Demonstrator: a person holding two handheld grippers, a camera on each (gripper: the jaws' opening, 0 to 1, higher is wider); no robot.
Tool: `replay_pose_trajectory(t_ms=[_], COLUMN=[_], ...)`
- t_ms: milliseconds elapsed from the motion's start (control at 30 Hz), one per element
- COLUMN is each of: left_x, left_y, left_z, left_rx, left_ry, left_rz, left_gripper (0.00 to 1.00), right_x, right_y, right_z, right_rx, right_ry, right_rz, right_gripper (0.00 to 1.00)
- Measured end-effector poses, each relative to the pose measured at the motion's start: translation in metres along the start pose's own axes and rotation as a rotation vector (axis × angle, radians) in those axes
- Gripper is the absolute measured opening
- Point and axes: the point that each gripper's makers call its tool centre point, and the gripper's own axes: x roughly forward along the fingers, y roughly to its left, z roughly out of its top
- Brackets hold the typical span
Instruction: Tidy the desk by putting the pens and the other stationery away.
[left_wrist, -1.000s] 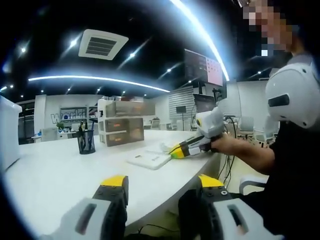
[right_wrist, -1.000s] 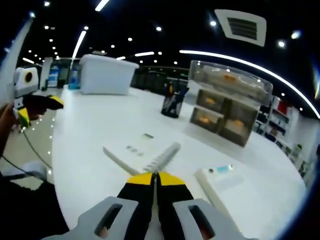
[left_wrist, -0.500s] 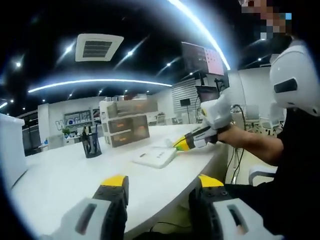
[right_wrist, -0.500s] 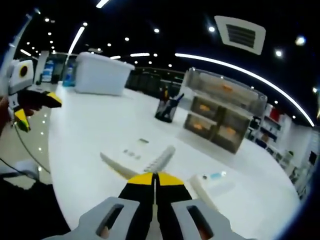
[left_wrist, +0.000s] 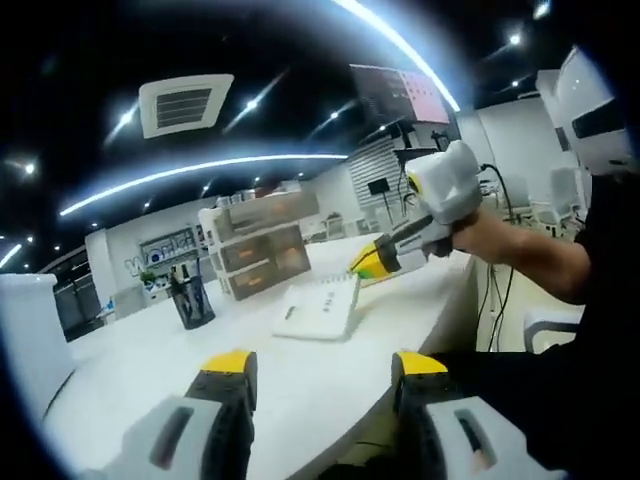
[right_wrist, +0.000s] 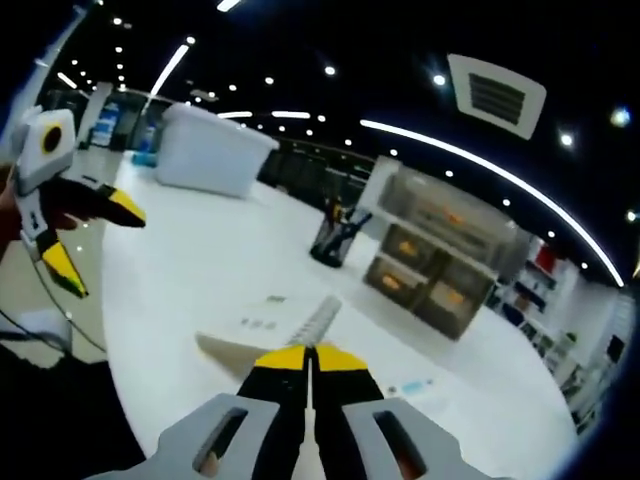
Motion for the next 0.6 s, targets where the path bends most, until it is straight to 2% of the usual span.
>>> replay_pose_trajectory(t_ms=[133,400,600], left_x=[0.011,0.030,0.052], left_y=[-0.006,-0.013,-0.022], left_z=[0.003,0.007,0.009], left_rx=[0.041,0.070,0.110], left_ry=[0.014,0.023,0.040], left_rz=[-0.001,0.001,-0.006], left_gripper=[0.54,0.55,0.55], right_x=[-0.001,-0.005,-0.007], right_y=[-0.001,0.003,0.004], right_z=[0.007,0.014,0.021], right_rx=[-0.028,-0.052,-0.068], right_ry=[-0.001,-0.003,-0.008], right_rz=[-0.003,-0.012,-0.015], right_gripper=[0.00,0.00,0.00])
